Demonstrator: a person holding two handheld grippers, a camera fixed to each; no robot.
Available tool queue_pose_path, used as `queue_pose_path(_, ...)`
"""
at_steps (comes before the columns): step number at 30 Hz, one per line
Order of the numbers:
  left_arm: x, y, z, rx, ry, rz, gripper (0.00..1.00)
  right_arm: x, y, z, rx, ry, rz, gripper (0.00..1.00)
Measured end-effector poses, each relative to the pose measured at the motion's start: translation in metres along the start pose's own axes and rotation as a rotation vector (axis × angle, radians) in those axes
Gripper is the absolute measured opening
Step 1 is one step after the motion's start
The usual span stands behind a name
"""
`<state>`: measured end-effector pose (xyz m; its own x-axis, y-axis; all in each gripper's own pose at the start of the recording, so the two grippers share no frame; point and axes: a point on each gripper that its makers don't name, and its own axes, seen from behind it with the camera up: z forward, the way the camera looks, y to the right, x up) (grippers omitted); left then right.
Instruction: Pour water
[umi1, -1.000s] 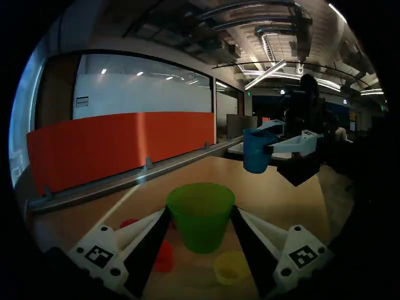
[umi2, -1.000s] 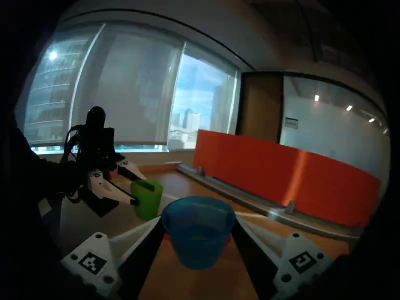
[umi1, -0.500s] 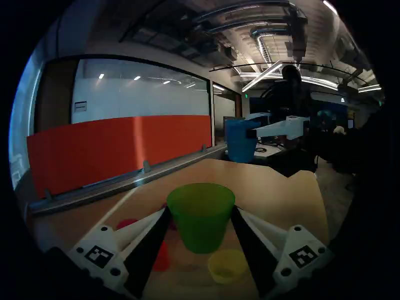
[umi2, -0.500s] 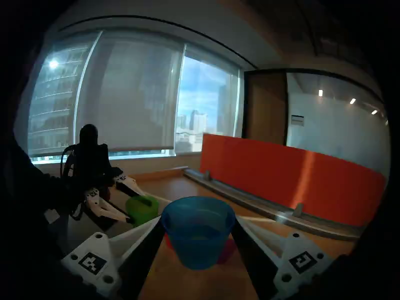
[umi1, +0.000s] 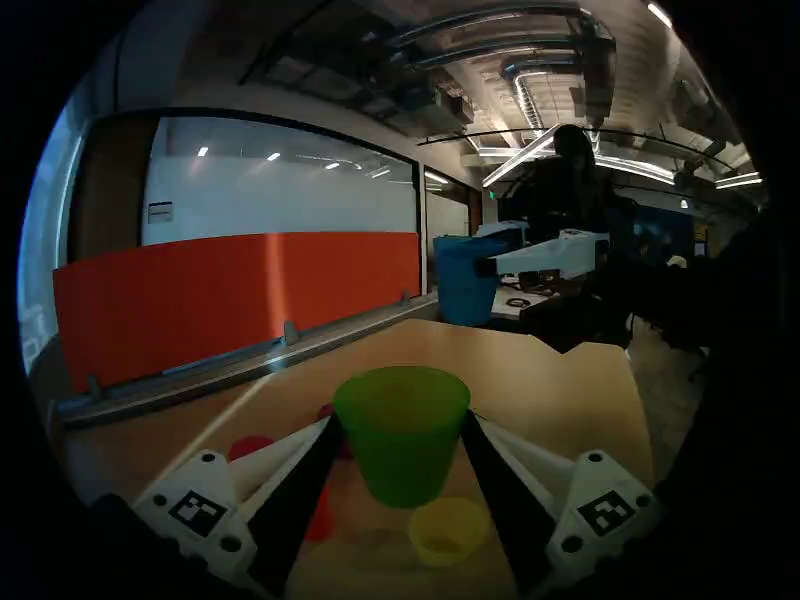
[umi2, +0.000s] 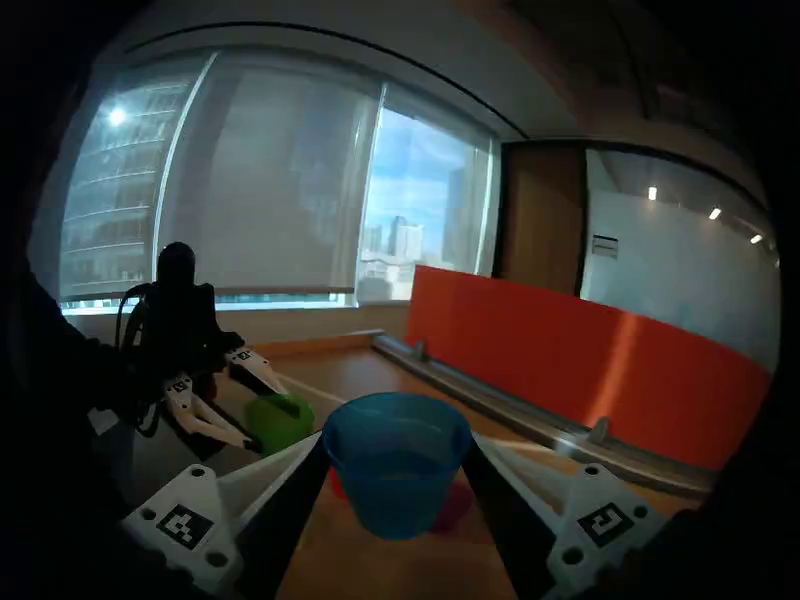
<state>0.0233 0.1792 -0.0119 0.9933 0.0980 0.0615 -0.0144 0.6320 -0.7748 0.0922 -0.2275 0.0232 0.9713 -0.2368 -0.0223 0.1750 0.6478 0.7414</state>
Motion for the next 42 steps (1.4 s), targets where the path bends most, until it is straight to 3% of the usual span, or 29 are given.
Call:
queue_pose_path(6,-0.002,0.004,0.0,-0.007,-0.001,-0.009,0.86,0.012,0.002,0.005,0.001,0.012,-0.053,0.91)
queue_pose_path(20,0.004,0.004,0.002,-0.021,0.0,-0.01,0.86,0.031,-0.001,0.018,-0.006,0.019,-0.252,0.91)
queue_pose_path(42,0.007,0.003,0.003,-0.023,0.0,-0.006,0.86,0.059,-0.015,0.04,-0.002,0.064,-0.512,0.91)
